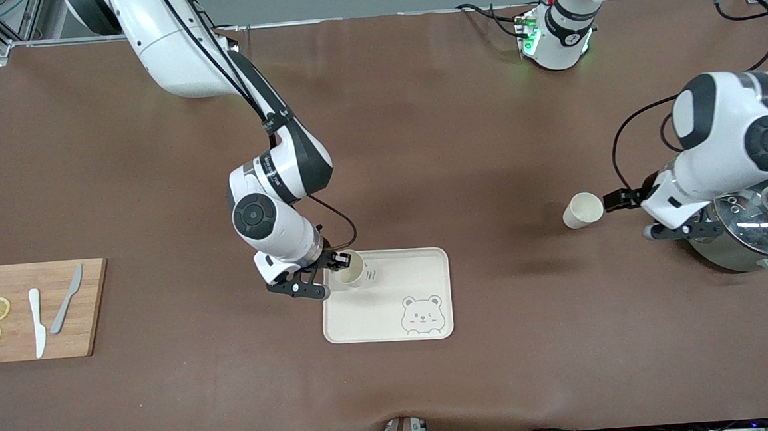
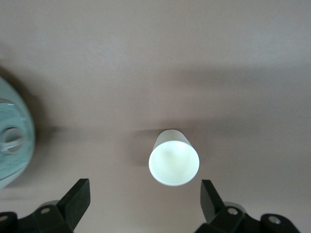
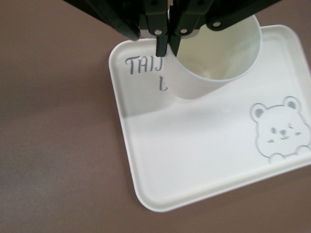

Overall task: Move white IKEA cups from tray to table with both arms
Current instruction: 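Open the left gripper while the right gripper carries the cup toward the board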

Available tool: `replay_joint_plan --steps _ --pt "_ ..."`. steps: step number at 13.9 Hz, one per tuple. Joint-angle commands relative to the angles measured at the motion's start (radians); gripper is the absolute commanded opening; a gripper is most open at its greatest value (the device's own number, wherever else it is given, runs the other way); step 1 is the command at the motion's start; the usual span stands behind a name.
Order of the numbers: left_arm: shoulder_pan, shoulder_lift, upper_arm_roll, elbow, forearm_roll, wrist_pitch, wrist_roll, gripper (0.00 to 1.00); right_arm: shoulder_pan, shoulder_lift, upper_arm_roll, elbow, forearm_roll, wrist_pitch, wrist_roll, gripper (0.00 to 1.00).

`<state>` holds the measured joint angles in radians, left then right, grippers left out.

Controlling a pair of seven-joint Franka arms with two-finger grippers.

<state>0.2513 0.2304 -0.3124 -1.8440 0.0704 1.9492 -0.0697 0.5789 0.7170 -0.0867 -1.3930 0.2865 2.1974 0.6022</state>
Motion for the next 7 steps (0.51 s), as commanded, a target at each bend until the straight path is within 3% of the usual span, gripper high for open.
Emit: replay_joint_plan --steps 1,4,7 --pt "0.002 0.014 -0.007 0.121 0.002 -0.117 0.011 1.00 -0.063 -0.039 -0.002 0.037 0.022 -0.120 0.004 0.00" --pt "-0.001 0.012 -0.007 0.227 0.002 -0.206 0.010 1.00 -0.166 -0.117 -0.004 0.031 0.014 -0.353 -0.070 0.00" --pt "0.003 0.000 -0.007 0.281 0.002 -0.254 0.005 1.00 -0.266 -0.240 -0.007 -0.113 -0.069 -0.380 -0.169 0.00"
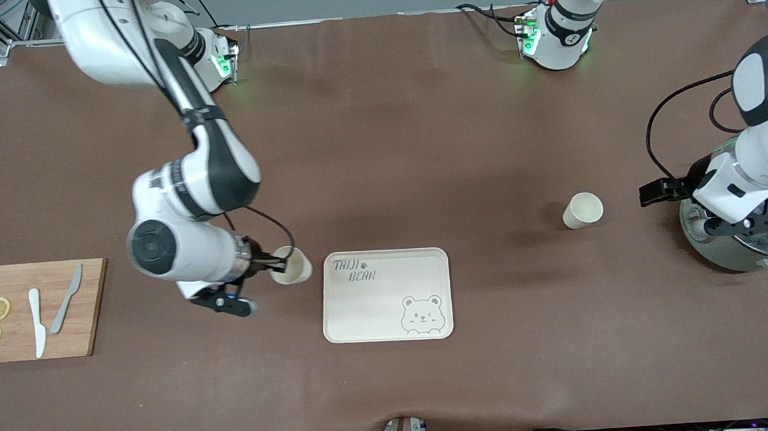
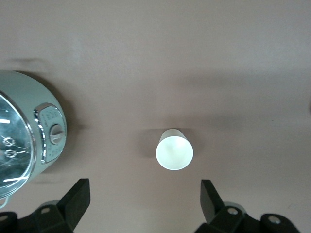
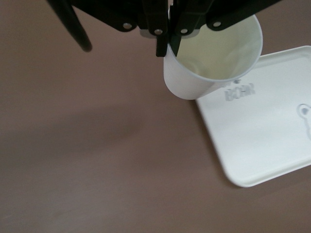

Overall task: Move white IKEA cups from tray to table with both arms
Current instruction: 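Open the left gripper while the right gripper carries the cup toward the board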

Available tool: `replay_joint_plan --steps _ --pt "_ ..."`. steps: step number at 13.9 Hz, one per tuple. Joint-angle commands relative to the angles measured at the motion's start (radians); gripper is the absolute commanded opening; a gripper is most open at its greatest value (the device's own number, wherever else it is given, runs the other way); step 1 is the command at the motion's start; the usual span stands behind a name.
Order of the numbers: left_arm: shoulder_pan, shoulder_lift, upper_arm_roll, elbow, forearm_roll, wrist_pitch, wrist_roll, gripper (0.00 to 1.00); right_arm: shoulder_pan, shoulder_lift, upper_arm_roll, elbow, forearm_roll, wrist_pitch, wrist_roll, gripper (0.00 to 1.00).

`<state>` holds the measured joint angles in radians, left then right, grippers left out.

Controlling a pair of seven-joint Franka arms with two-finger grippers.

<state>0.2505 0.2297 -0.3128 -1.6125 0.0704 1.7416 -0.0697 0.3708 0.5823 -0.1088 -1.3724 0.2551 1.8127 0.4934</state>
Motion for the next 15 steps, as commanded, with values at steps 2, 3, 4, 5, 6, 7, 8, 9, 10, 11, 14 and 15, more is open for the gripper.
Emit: replay_joint_plan --steps 2,3,4,5,6,7,8,9,10,11,14,15 --pt "0.003 0.002 -0.005 0.085 0.011 -0.068 0.002 1.00 -0.134 -0.192 0.015 -0.261 -0.059 0.022 -0.194 0.00" --pt "0.004 -0.003 -0.005 0.089 0.009 -0.071 0.001 1.00 -0.176 -0.241 0.015 -0.339 -0.068 0.048 -0.253 0.00" --pt "0.004 -0.010 -0.005 0.097 0.009 -0.077 0.001 1.00 -0.197 -0.290 0.014 -0.414 -0.080 0.075 -0.289 0.00" --pt "0.004 -0.015 -0.006 0.101 0.012 -0.096 -0.005 1.00 -0.228 -0.339 0.014 -0.497 -0.118 0.114 -0.311 0.00" --pt "0.004 -0.018 -0.006 0.102 0.014 -0.106 -0.010 1.00 -0.269 -0.379 0.015 -0.561 -0.152 0.149 -0.349 0.00" --pt "0.004 -0.023 -0.006 0.103 0.014 -0.109 -0.010 1.00 -0.309 -0.406 0.015 -0.609 -0.163 0.169 -0.408 0.00" --pt "0.007 -0.026 -0.005 0.106 0.012 -0.108 -0.010 1.00 -0.366 -0.417 0.015 -0.638 -0.163 0.172 -0.482 0.00" --pt "0.007 -0.035 -0.003 0.117 0.015 -0.108 -0.010 1.00 -0.432 -0.417 0.015 -0.655 -0.163 0.172 -0.577 0.00" --pt "0.009 -0.041 -0.003 0.118 0.012 -0.109 -0.009 1.00 -0.494 -0.412 0.015 -0.675 -0.163 0.180 -0.672 0.00" --pt "0.009 -0.052 -0.003 0.120 0.015 -0.109 -0.009 1.00 -0.541 -0.415 0.017 -0.709 -0.163 0.207 -0.735 0.00" --pt "0.010 -0.067 -0.006 0.123 0.005 -0.109 -0.009 1.00 -0.560 -0.452 0.017 -0.857 -0.163 0.333 -0.753 0.00" --pt "0.009 -0.085 -0.005 0.118 0.008 -0.109 -0.007 1.00 -0.560 -0.453 0.017 -0.897 -0.163 0.393 -0.754 0.00"
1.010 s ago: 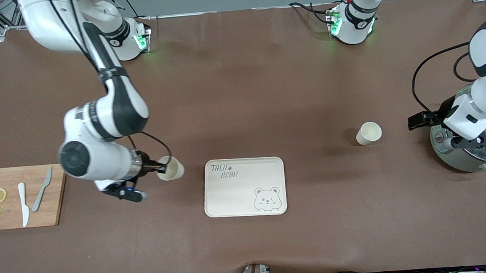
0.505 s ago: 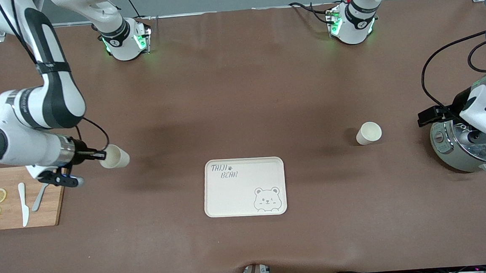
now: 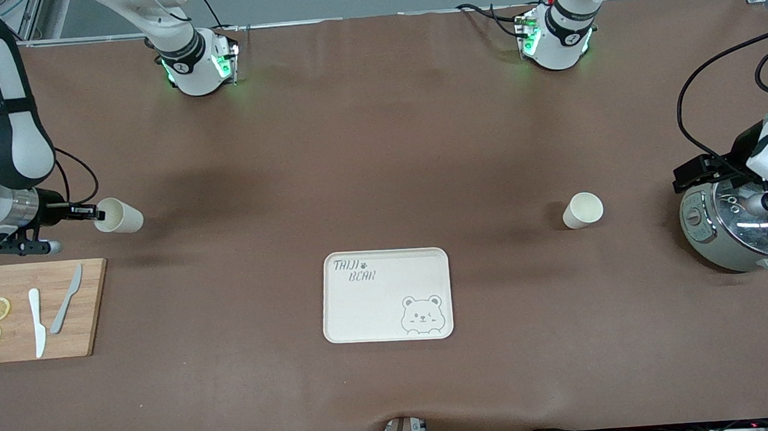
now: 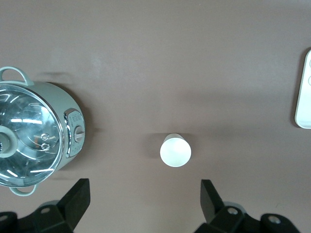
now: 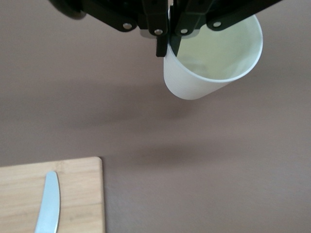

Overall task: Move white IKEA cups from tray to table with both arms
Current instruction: 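Open the left gripper while the right gripper carries the cup toward the board, then lower the cup beside the cutting board and open the right gripper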

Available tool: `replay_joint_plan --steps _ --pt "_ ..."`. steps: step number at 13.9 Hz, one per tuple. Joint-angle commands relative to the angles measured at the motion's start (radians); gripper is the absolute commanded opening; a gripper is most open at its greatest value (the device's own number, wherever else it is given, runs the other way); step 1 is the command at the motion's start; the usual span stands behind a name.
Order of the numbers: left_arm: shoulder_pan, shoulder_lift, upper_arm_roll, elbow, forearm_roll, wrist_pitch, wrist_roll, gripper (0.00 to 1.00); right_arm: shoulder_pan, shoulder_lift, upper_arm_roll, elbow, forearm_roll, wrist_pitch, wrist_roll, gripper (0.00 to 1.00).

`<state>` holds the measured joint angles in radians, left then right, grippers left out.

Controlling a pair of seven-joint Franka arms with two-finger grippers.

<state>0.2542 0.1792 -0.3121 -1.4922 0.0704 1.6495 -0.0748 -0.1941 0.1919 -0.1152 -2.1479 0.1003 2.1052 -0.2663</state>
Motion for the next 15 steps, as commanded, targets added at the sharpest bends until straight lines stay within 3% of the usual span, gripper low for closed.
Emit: replay_joint_plan --steps 1,7,10,12,14,15 --pt "0.005 -0.037 -0.005 0.001 0.009 -0.017 -0.003 1.00 0.007 -0.059 0.023 -0.138 -0.008 0.119 0.007 0.00" --pt "0.002 -0.072 -0.008 0.000 0.003 -0.048 0.001 1.00 0.021 -0.054 0.026 -0.202 -0.008 0.192 0.010 0.00" --pt "0.000 -0.083 -0.008 0.001 0.015 -0.069 0.007 1.00 0.022 -0.022 0.026 -0.213 -0.008 0.233 0.010 0.06" --pt "0.000 -0.099 -0.013 0.003 0.002 -0.106 0.007 1.00 0.022 -0.009 0.026 -0.213 -0.007 0.231 0.010 0.20" --pt "0.005 -0.136 -0.010 0.003 -0.003 -0.125 0.015 1.00 0.021 0.006 0.028 -0.207 0.001 0.231 0.012 0.52" --pt "0.008 -0.138 -0.010 0.003 -0.021 -0.157 0.017 1.00 0.021 0.007 0.028 -0.204 0.004 0.228 0.015 0.82"
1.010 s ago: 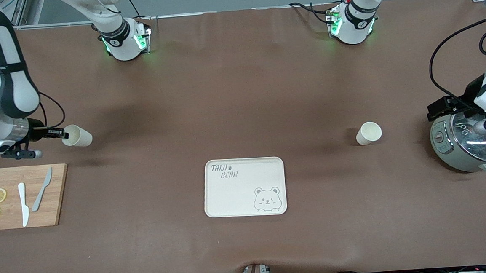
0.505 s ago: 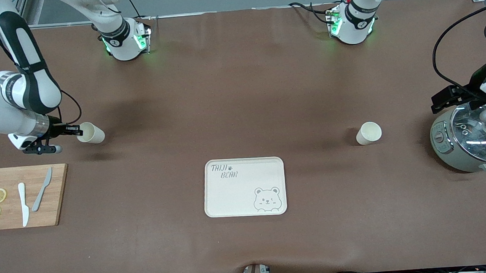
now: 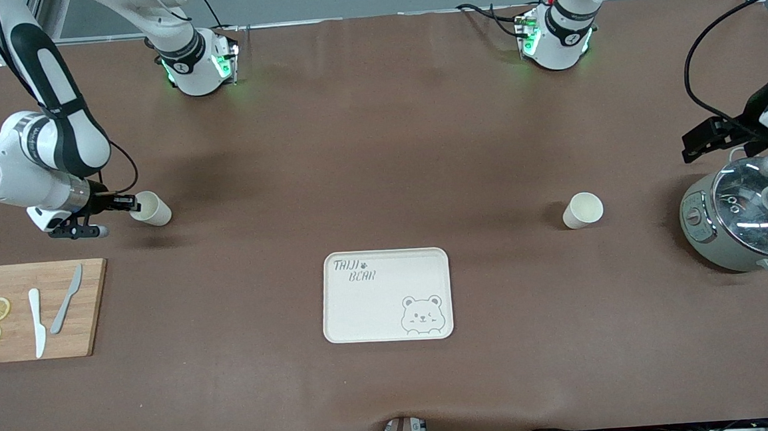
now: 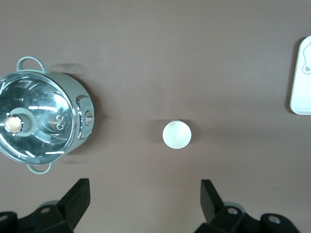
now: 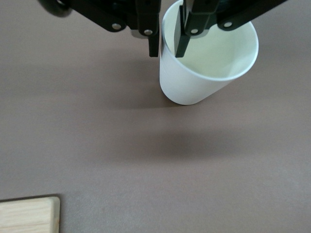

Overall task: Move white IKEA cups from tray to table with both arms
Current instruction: 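Lower the cup beside the cutting board and open the right gripper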

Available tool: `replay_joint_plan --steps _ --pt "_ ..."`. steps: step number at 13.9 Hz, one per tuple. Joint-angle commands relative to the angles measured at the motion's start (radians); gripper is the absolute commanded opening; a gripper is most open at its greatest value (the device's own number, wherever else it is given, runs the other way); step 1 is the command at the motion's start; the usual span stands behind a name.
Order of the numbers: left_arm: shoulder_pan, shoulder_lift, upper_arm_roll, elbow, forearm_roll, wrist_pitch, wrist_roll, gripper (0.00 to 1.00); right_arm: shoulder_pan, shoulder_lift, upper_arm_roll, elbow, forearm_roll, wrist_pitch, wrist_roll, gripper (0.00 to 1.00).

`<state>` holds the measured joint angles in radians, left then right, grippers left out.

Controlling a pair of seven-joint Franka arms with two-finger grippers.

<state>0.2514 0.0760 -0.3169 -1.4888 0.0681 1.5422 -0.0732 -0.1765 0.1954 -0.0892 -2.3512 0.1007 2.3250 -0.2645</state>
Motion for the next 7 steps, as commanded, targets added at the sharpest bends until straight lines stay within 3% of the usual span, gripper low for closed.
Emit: replay_joint_plan --steps 1,4,6,7 --pt "0.006 -0.039 0.001 -0.001 -0.031 -0.065 0.010 1.00 0.006 0.001 0.002 0.015 0.004 -0.007 0.013 1.00" --pt "-0.065 -0.087 0.050 -0.004 -0.033 -0.065 -0.002 1.00 0.014 0.002 0.003 0.168 0.002 -0.169 0.010 1.00" --pt "-0.176 -0.108 0.152 -0.013 -0.034 -0.070 -0.003 1.00 0.032 0.037 0.003 0.406 -0.001 -0.390 0.011 1.00" --pt "-0.214 -0.113 0.191 -0.013 -0.034 -0.085 -0.003 1.00 0.034 0.070 0.003 0.550 -0.001 -0.432 0.002 1.00"
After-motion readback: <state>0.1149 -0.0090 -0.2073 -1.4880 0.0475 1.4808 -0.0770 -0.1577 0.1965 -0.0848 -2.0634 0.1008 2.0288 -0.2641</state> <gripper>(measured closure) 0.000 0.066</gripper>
